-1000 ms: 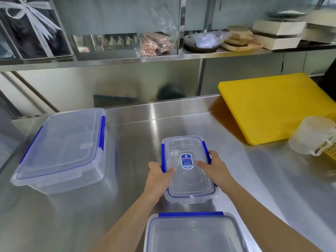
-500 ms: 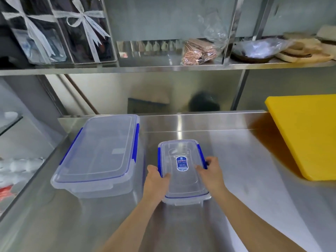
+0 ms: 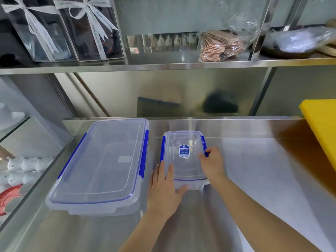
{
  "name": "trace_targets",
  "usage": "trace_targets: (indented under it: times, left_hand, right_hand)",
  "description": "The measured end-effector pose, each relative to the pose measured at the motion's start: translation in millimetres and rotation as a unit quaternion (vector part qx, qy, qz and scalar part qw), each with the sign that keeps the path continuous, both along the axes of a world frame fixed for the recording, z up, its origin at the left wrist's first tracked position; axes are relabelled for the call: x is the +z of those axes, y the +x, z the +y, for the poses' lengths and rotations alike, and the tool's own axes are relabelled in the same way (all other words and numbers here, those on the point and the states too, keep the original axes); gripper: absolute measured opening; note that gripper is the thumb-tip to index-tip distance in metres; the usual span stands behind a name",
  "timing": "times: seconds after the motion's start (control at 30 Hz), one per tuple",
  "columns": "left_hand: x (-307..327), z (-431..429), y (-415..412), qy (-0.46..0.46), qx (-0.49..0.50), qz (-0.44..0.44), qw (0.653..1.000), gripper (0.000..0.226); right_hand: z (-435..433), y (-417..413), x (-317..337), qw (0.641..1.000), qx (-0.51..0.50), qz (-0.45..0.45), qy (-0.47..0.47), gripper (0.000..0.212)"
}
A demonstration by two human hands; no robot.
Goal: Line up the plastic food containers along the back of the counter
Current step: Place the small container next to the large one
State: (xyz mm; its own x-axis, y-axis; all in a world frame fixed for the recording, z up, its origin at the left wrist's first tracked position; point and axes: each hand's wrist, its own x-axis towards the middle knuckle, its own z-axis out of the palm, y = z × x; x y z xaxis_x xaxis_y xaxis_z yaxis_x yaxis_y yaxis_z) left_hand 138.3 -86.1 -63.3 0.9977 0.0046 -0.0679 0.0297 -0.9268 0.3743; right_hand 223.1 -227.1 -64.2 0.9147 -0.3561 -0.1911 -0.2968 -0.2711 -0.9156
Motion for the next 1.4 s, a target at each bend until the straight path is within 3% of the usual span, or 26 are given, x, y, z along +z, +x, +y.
trace_targets:
  times: [0.1, 0.53, 0.77, 1.0, 1.17, 1.3, 1.4]
  left_hand:
    - [-3.7, 0.3, 11.7, -0.002, 0.010, -0.015, 1.000, 0.080]
    - [-13.0, -3.1, 30.3, 0.000, 0.018, 0.006, 1.000, 0.079]
    - [0.6, -4.8, 6.2, -0.057, 0.024, -0.025, 0.998, 0.072]
    - [20.5, -10.6, -79.7, -0.124, -0.001, 0.025, 0.992, 0.068]
    - [25.6, -11.0, -131.6, -0.191, -0.004, 0.068, 0.979, 0.064]
    - [26.8, -12.8, -168.0, -0.226, -0.021, 0.119, 0.967, 0.061]
    - [25.9, -14.5, -188.6, -0.227, -0.050, 0.157, 0.960, 0.059]
  right_hand:
    - [2.7, 11.1, -1.0, 1.000, 0.017, -0.004, -0.012, 0.026]
    - [-2.2, 21.1, 4.6, 0.997, 0.077, 0.004, -0.008, 0.033]
    - [-23.3, -28.9, 25.6, 0.994, 0.087, -0.014, -0.066, 0.058]
    - [-54.7, -125.1, 20.9, 0.984, 0.162, 0.037, -0.068, 0.070]
    - [-69.0, -186.3, 25.6, 0.975, 0.204, 0.071, -0.045, 0.063]
    - [-79.9, -236.6, 38.2, 0.944, 0.309, 0.114, -0.002, 0.044]
    - [-87.1, -259.4, 40.8, 0.923, 0.360, 0.134, -0.029, 0.042]
